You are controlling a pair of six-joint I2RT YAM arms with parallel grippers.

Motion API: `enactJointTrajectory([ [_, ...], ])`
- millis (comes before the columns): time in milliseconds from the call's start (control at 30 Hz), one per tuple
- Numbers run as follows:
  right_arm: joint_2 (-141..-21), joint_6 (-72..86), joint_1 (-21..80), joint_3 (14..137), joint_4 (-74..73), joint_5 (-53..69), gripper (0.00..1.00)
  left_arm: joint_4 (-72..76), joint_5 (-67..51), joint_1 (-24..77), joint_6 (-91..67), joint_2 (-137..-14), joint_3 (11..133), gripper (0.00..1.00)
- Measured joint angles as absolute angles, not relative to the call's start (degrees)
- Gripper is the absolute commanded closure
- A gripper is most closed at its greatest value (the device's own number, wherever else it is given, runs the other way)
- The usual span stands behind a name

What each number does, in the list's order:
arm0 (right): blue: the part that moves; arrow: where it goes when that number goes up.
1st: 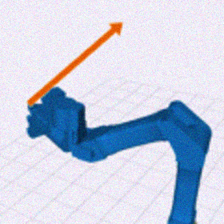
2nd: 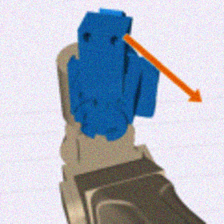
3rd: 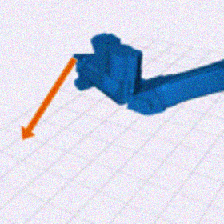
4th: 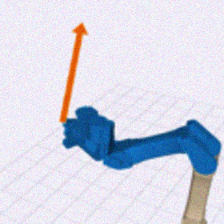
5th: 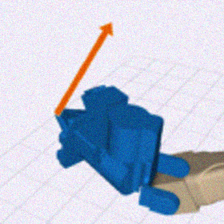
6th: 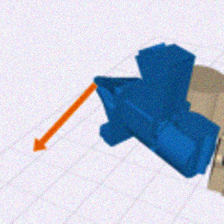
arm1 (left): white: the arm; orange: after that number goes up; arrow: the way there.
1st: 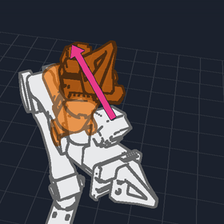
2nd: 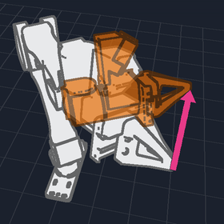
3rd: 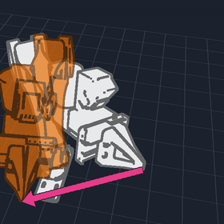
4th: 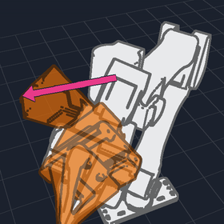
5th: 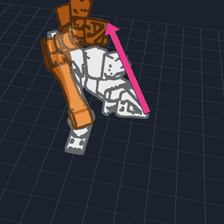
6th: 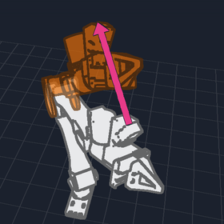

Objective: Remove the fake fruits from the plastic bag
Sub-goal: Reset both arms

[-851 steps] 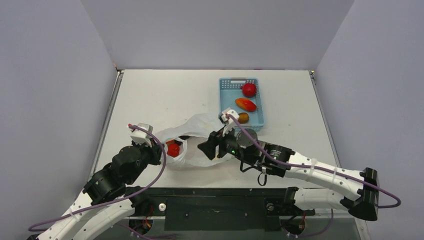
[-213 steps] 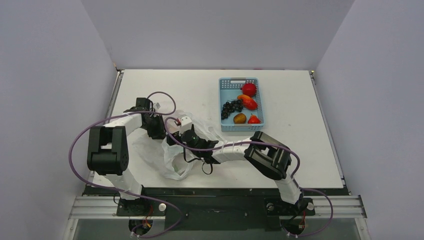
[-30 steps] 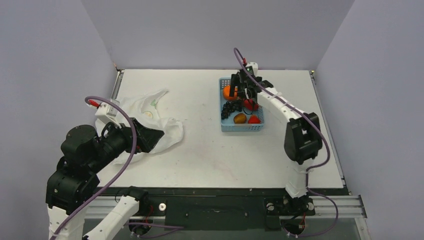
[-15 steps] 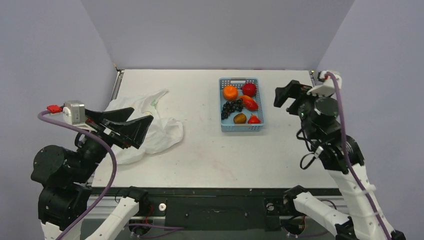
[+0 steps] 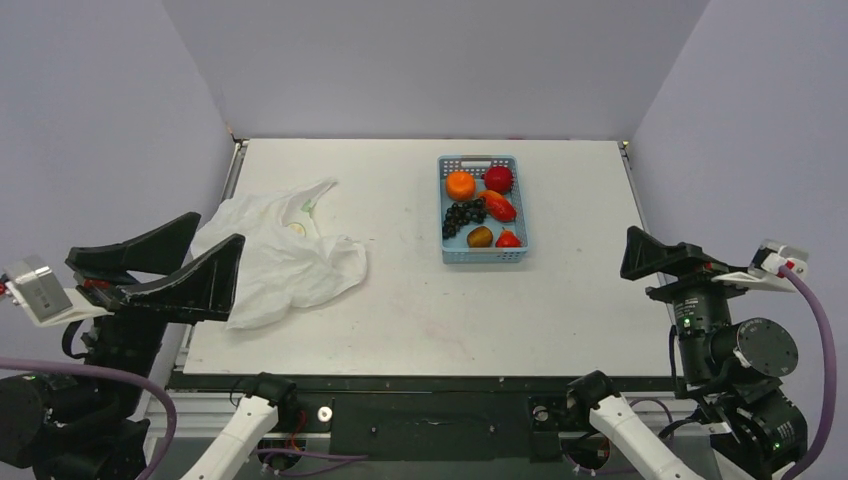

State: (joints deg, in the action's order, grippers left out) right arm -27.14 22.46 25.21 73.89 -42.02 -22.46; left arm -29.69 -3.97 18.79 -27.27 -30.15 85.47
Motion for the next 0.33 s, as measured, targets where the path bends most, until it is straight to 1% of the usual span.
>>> enactJointTrajectory([
  [133, -24.99, 22.48, 25.21, 73.23, -42.83, -24.8, 0.1, -29.54, -2.5, 18.79, -26.44, -30.02, 87.26, 0.03],
  [333, -24.08, 22.5, 25.21, 71.72, -43.35, -24.97, 0.1, -29.85, -1.43, 18.79, -26.3, -30.0, 86.08, 0.03],
])
